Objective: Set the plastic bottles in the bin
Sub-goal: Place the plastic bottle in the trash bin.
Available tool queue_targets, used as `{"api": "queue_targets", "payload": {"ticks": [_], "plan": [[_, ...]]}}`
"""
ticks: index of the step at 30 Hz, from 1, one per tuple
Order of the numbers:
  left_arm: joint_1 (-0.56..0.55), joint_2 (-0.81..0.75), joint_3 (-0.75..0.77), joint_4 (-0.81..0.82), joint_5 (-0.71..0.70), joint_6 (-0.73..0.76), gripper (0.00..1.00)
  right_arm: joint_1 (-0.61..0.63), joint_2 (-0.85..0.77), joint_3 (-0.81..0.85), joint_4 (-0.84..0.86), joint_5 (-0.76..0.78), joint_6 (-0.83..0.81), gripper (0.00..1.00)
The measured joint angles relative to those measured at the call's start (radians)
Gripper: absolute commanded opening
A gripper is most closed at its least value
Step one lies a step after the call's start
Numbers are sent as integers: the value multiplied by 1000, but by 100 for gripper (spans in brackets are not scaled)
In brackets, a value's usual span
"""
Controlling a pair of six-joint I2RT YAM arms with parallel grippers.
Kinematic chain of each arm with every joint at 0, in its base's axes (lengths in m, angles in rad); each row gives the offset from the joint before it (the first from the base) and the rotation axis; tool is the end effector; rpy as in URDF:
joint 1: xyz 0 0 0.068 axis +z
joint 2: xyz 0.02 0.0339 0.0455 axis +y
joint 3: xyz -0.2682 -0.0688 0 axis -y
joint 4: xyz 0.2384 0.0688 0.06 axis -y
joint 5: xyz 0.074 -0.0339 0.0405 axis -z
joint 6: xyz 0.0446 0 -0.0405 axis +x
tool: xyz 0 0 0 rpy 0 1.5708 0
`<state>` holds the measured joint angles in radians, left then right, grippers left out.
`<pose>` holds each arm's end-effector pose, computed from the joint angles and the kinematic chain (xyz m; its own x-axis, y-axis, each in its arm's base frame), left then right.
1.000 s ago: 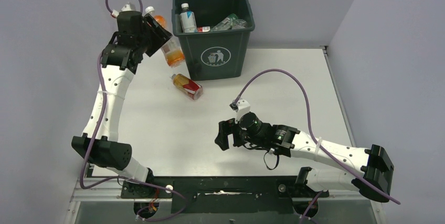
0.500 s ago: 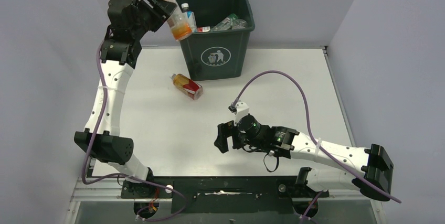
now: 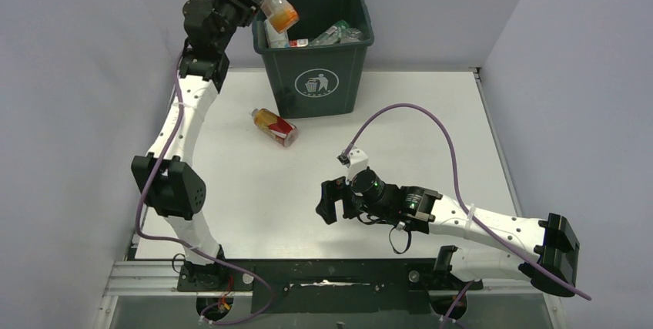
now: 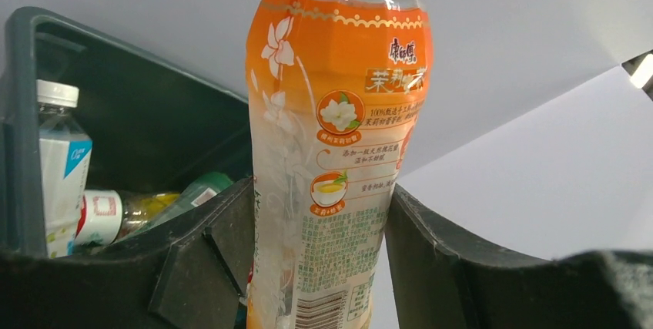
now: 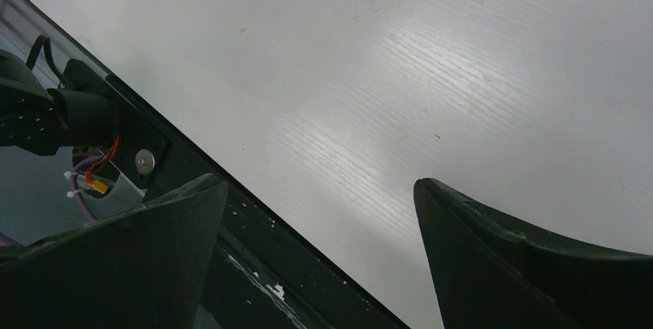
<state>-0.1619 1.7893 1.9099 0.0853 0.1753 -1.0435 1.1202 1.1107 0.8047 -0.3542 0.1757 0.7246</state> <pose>0.4162 -0.0759 0.4877 -0.1812 -0.8326 -0.5234 0.3390 0.4467 -0.8280 0.1113 0.2122 0.2669 -0.7476 -0.0468 -0.6625 -0.4416 0.7801 0.4433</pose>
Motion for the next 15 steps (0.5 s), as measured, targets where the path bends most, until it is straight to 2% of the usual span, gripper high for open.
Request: {"api": "queue_targets", "payload": {"ticks": [3,9,11,13,15], "plan": [[-17,44,-1,68,-19,-9,56,0,0,0,1,0,0,98],[-60,155,59,89,-31,34,69,0,-1,0,0,4,3,98],[-72,209,118,65,-28,64,73,0,-8,-5,-2,7,7,98],[-81,254,183,27,-21,90,81,0,-13,-5,-3,8,10,98],[-89,293,249,-7,-16,118,82,0,-16,-5,-3,8,11,98]]}}
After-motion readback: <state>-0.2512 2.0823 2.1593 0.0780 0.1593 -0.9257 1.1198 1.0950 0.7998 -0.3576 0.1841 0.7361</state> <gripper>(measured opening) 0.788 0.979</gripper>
